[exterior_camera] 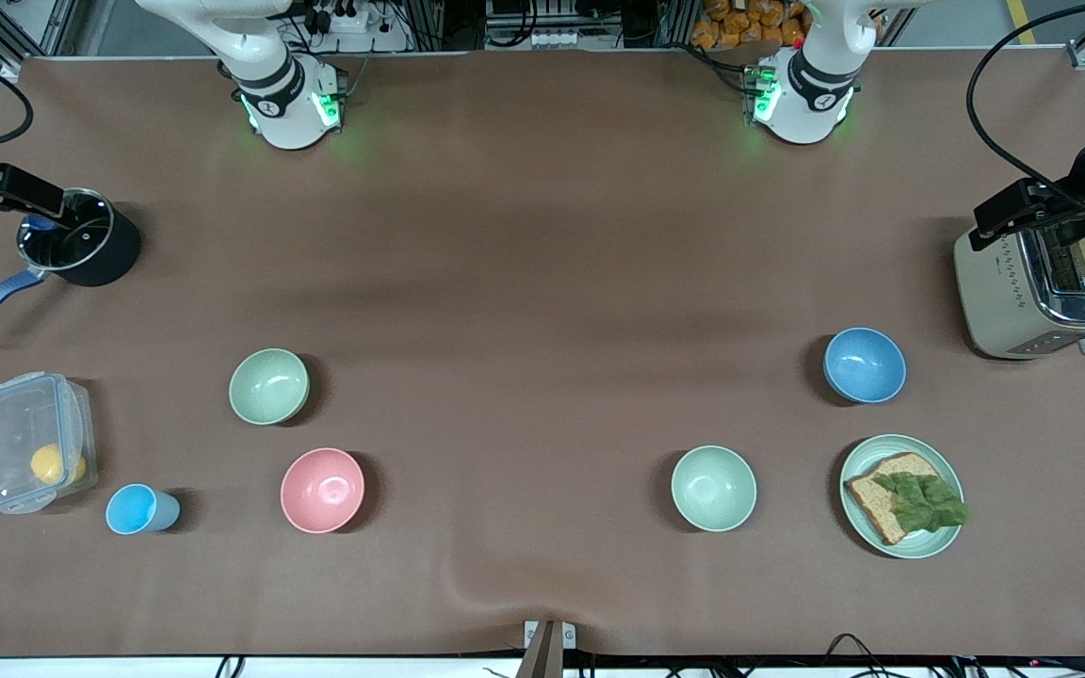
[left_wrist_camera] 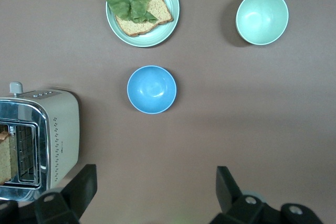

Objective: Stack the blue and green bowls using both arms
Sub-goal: 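Reach the right gripper to the green bowl while the left gripper reaches the blue bowl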

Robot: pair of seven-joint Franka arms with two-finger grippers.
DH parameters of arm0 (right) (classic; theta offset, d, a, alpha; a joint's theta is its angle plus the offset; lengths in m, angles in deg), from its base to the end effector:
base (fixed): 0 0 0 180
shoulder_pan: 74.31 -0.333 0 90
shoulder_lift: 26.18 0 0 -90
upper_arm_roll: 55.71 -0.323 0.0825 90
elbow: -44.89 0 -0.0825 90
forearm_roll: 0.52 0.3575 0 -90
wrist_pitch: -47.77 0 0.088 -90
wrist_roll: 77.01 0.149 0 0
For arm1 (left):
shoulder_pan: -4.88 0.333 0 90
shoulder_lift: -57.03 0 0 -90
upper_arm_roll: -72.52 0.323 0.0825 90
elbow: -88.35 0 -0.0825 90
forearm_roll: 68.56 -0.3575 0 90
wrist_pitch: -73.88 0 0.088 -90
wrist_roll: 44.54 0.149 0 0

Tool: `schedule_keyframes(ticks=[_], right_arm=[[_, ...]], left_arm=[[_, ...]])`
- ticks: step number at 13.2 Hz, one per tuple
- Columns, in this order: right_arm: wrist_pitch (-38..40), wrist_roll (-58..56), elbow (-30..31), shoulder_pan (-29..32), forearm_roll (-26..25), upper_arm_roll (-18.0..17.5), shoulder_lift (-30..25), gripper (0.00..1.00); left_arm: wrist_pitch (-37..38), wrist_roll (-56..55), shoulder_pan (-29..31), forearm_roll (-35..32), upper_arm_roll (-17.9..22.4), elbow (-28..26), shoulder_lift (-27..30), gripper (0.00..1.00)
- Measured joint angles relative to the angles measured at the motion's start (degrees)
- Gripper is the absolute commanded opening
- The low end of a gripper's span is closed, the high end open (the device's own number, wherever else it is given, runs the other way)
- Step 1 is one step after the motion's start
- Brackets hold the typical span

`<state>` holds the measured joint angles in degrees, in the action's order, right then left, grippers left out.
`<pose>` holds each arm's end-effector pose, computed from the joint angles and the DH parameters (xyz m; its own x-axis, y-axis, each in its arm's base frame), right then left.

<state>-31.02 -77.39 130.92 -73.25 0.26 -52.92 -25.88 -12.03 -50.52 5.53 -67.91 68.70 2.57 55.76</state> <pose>0.5024 -0.0315 0.6015 0.9897 -0.0573 -0.1311 -0.0597 -0.9981 -0.0142 0.5265 -0.0305 0.6042 0.9986 0.0482 -0.0211 0.0484 -0.9988 0.0107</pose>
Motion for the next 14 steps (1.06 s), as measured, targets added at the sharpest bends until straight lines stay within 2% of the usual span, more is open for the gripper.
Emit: schedule_keyframes(ticks=[4, 7, 10, 14], right_arm=[[-0.03, -0.72, 0.00, 0.00, 0.02, 0.06, 0.00, 1.00], [-0.46, -1.11, 0.49, 0.00, 0.05, 0.11, -0.04, 1.00], [-2.27, -1.21, 2.64, 0.00, 0.11, 0.09, -0.05, 1.00], [-8.45, -1.22, 10.63, 0.00, 0.18, 0.04, 0.16, 1.00]], left_arm=[[0.40, 0.00, -0.01, -2.14, 0.14, -0.14, -0.24, 1.00], [-2.72, 0.00, 0.55, -2.77, 0.74, -2.52, -5.06, 1.00], [-15.34, 0.00, 3.17, -2.82, 1.18, -8.32, -13.70, 1.00], [-33.03, 0.49, 6.85, -3.03, 1.29, -18.51, -19.36, 1.00]])
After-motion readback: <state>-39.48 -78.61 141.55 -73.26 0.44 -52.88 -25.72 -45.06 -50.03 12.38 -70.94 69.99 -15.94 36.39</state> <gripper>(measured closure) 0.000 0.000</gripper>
